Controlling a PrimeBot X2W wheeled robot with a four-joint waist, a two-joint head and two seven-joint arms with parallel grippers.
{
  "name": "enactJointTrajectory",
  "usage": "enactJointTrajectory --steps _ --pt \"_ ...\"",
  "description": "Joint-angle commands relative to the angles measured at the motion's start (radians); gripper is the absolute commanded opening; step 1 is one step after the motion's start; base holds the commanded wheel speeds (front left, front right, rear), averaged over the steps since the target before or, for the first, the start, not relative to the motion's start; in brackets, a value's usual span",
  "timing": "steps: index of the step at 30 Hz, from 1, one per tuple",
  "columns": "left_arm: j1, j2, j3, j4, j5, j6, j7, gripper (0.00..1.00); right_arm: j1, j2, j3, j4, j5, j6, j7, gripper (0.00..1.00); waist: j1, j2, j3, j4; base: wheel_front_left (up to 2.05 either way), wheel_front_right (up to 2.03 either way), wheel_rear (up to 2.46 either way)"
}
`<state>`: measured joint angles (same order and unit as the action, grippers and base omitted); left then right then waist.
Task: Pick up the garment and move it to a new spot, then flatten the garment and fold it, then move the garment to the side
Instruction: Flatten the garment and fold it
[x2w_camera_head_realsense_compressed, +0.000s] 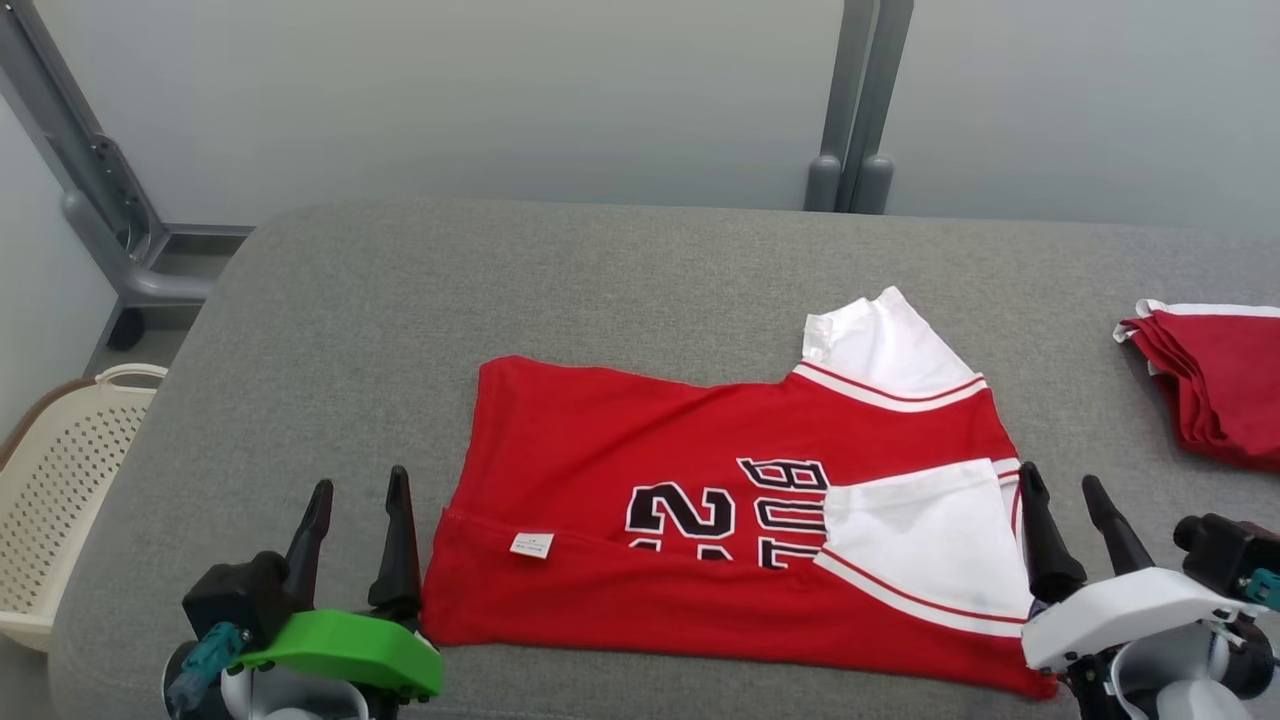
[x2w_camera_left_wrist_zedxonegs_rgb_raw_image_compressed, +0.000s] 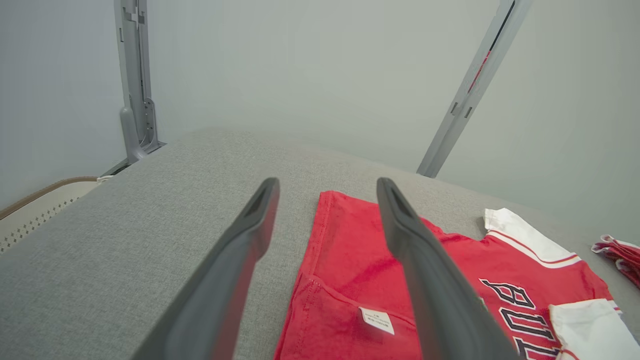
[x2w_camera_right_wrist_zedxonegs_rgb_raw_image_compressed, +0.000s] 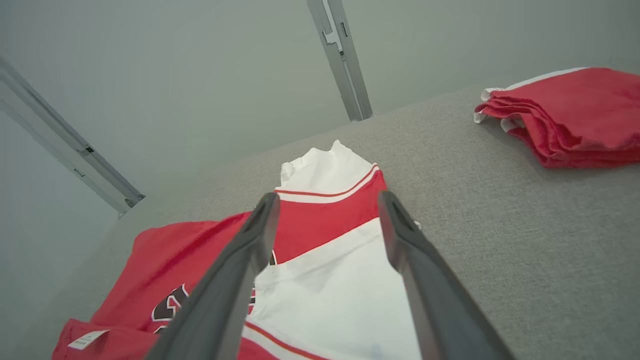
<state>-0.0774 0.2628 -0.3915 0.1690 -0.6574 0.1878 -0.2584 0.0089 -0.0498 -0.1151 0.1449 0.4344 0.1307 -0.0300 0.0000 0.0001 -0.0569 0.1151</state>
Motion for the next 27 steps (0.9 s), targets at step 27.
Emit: enactJointTrajectory --steps 27 --pt "-0.002 -0.051 0.127 0.176 0.172 -0.181 -0.006 1.0 -0.071 -0.003 0.106 0.177 -0.213 0.0 -0.215 1.0 0.0 -0.0001 -0.001 0.02 0.0 0.0 0.0"
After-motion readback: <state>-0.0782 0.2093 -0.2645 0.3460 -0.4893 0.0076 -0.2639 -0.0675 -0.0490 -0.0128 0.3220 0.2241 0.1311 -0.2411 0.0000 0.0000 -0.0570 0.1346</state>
